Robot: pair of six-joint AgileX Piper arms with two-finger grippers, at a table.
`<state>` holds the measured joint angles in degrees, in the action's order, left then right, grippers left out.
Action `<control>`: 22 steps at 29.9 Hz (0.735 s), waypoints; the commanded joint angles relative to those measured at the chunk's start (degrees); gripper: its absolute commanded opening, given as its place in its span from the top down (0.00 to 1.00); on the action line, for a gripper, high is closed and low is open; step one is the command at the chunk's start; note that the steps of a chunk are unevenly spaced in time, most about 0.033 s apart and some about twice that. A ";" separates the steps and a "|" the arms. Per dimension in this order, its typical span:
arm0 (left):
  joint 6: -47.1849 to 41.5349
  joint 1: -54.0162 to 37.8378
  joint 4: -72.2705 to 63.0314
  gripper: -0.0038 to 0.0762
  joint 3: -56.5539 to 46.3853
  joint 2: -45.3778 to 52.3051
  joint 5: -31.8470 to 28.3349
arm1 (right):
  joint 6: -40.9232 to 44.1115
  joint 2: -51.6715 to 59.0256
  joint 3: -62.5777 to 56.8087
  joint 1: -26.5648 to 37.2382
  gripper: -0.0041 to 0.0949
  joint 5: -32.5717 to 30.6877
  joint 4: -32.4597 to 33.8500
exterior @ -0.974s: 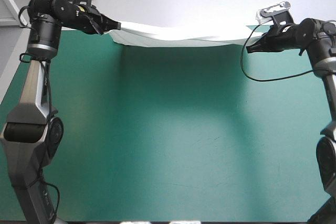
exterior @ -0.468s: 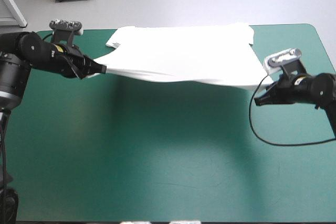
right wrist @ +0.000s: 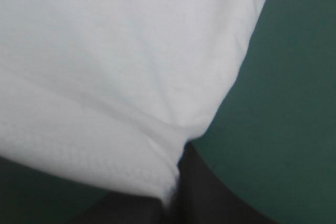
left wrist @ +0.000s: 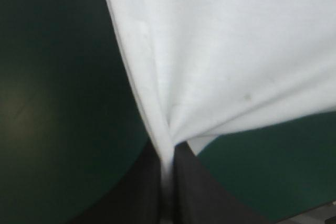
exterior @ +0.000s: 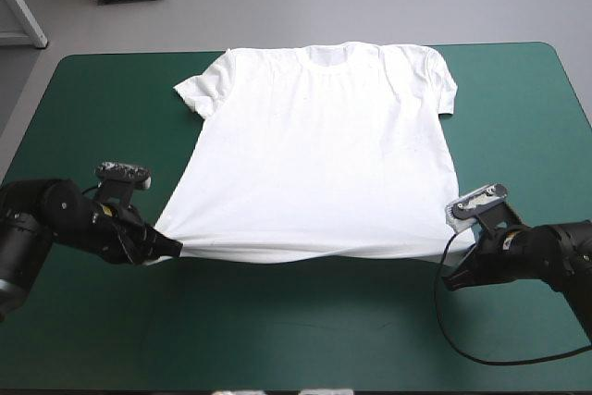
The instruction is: Fold the cloth
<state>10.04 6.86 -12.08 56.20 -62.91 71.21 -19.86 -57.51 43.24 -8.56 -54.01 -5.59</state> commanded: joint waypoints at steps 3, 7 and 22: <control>-0.30 1.95 -0.48 0.96 -6.31 6.73 2.14 | 1.86 5.07 -3.26 -0.10 0.98 -2.04 1.34; -0.43 1.95 -0.58 0.96 -10.10 7.52 2.18 | 1.94 7.42 -5.36 -0.10 0.98 -4.85 0.94; -0.19 1.95 -1.48 0.96 -16.60 7.98 2.53 | 3.19 7.83 -7.22 -0.10 0.97 -13.49 -0.15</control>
<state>10.07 8.46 -13.20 38.62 -56.03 70.33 -16.72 -50.15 34.74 -8.56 -65.82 -7.02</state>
